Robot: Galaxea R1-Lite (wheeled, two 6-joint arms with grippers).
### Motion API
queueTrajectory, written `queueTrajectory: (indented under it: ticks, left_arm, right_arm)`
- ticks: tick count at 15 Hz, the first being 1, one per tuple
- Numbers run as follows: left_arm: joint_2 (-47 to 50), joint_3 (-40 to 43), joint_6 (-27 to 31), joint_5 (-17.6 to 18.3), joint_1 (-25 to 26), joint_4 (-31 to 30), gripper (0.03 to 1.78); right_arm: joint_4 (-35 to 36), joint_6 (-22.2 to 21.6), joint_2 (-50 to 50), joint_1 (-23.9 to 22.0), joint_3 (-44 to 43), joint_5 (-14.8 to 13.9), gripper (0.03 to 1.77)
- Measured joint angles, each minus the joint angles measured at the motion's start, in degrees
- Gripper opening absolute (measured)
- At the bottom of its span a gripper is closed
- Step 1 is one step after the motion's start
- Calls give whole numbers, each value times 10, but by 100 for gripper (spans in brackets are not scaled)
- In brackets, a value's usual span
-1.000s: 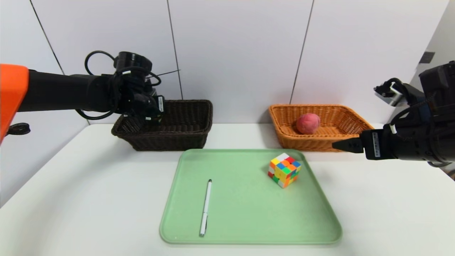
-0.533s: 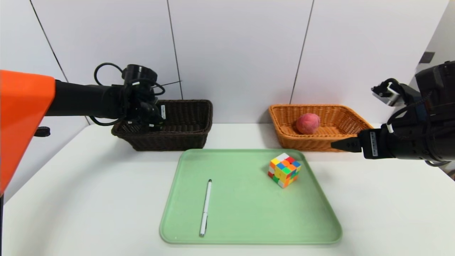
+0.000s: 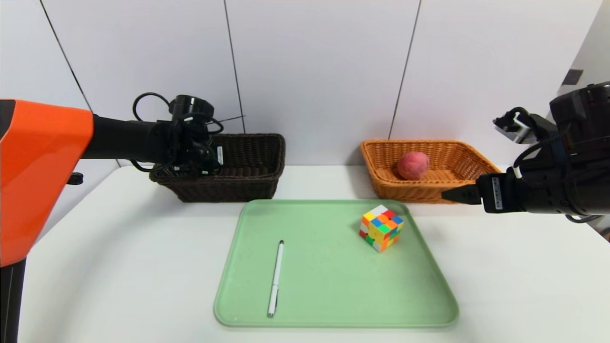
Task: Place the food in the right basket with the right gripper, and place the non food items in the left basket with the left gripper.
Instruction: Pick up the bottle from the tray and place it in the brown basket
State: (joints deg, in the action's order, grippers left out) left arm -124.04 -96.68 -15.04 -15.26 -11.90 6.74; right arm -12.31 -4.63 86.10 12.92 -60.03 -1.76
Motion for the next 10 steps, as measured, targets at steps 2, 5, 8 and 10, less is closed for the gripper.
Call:
queueTrajectory:
  ticks: [2, 5, 8, 10]
  left_arm:
    - [-7, -11, 2, 0, 0, 1, 62]
    - [-15, -19, 2, -2, 0, 0, 78]
    - [-17, -20, 2, -2, 0, 0, 108]
    - [-16, -20, 2, -2, 0, 1, 122]
  right_arm:
    - [0, 1, 2, 0, -1, 0, 170]
    - [0, 1, 3, 0, -1, 0, 170]
    - [0, 1, 4, 0, -1, 1, 170]
    - [0, 1, 4, 0, -1, 1, 170]
